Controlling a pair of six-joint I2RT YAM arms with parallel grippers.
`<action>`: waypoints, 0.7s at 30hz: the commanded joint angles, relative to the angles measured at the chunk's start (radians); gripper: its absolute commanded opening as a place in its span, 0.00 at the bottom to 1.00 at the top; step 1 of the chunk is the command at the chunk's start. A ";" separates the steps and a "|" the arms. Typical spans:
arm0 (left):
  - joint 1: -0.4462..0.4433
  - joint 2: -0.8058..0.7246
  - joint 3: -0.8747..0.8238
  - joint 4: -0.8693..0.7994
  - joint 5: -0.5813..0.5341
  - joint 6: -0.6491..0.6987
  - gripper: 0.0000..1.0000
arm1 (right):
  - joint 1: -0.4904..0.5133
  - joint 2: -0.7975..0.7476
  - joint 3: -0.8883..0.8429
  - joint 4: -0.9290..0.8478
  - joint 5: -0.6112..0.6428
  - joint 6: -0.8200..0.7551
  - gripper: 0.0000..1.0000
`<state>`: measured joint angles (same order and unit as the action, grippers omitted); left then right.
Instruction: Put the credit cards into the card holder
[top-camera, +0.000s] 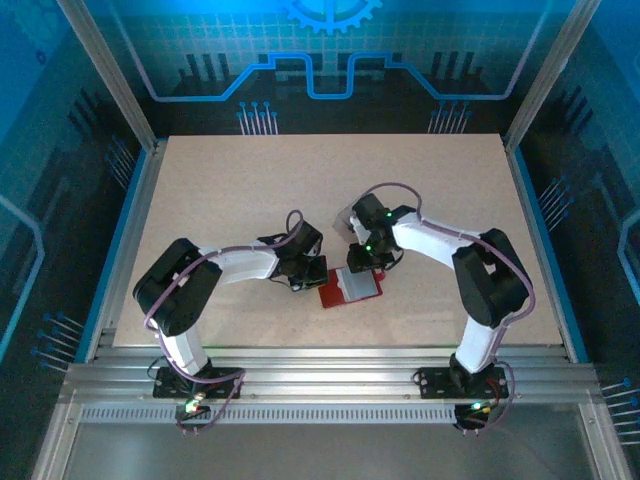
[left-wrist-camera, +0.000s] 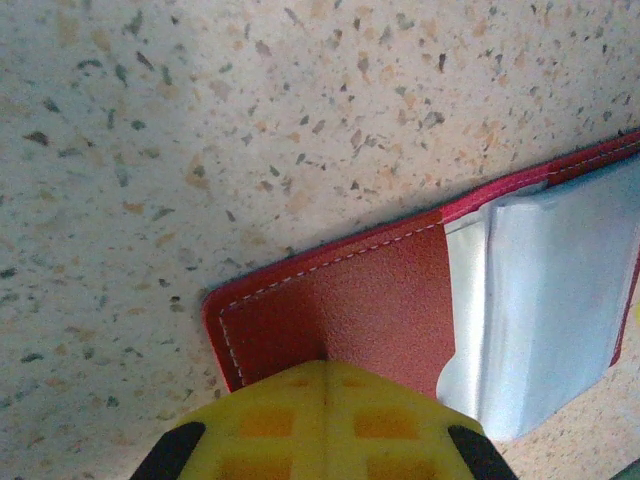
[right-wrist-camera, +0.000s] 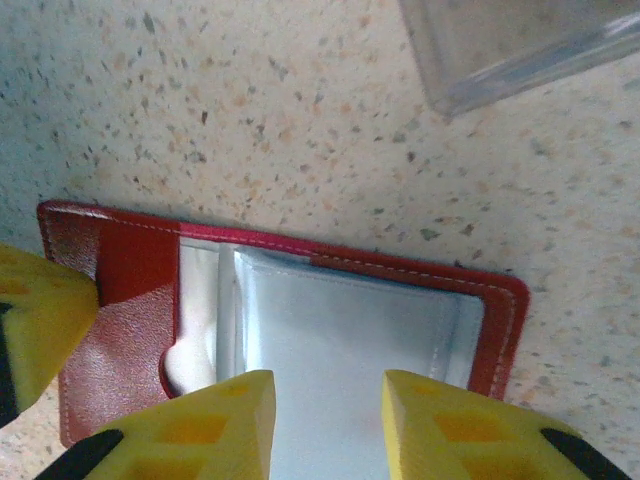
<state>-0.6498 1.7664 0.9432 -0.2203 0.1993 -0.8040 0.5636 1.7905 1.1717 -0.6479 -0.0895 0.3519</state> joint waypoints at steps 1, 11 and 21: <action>0.011 0.018 0.023 -0.088 -0.033 0.042 0.00 | 0.036 0.029 0.022 -0.025 0.047 -0.034 0.36; 0.018 0.016 0.028 -0.100 -0.032 0.058 0.00 | 0.080 0.050 0.038 -0.020 0.216 -0.018 0.36; 0.018 0.025 0.019 -0.077 -0.017 0.045 0.00 | 0.092 0.078 0.054 -0.015 0.205 -0.033 0.40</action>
<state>-0.6395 1.7676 0.9596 -0.2642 0.1883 -0.7750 0.6357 1.8420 1.1973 -0.6510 0.1055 0.3313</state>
